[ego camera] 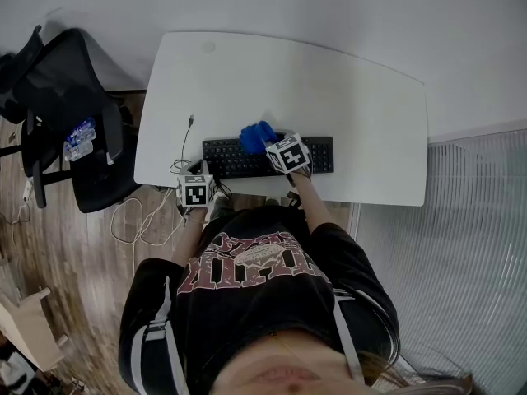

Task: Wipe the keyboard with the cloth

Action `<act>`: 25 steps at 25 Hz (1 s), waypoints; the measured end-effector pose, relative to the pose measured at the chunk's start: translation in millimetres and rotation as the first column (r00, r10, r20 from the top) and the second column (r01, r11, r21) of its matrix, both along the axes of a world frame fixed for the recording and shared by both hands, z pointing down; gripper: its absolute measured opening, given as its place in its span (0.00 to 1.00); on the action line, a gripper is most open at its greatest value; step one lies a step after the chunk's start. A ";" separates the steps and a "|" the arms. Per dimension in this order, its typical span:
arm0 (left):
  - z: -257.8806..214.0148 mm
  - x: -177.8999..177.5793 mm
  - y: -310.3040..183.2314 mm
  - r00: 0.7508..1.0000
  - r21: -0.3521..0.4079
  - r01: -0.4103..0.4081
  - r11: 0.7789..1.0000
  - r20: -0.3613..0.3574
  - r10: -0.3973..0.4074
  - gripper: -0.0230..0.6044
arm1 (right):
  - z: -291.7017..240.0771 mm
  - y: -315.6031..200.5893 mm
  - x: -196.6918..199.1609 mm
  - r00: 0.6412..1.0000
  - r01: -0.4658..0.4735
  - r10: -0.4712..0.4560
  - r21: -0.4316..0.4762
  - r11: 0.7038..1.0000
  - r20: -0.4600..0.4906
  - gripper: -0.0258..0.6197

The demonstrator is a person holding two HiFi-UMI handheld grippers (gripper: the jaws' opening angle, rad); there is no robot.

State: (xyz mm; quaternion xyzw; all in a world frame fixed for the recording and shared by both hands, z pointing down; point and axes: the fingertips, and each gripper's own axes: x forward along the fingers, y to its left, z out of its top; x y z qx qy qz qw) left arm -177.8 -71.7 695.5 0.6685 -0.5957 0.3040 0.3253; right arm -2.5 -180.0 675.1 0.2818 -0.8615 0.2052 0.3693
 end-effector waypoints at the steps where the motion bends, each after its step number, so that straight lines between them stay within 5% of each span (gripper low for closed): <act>1: -0.4 0.3 -0.8 1.000 0.002 -0.004 1.000 0.002 0.004 0.09 | 0.0 -1.1 4.3 1.000 -0.005 0.005 0.001 1.000 -0.002 0.14; 25: -0.6 1.0 -0.2 1.000 0.002 0.014 1.000 0.024 -0.014 0.09 | 1.9 -10.7 91.0 0.991 -0.128 0.128 0.020 0.992 -0.028 0.14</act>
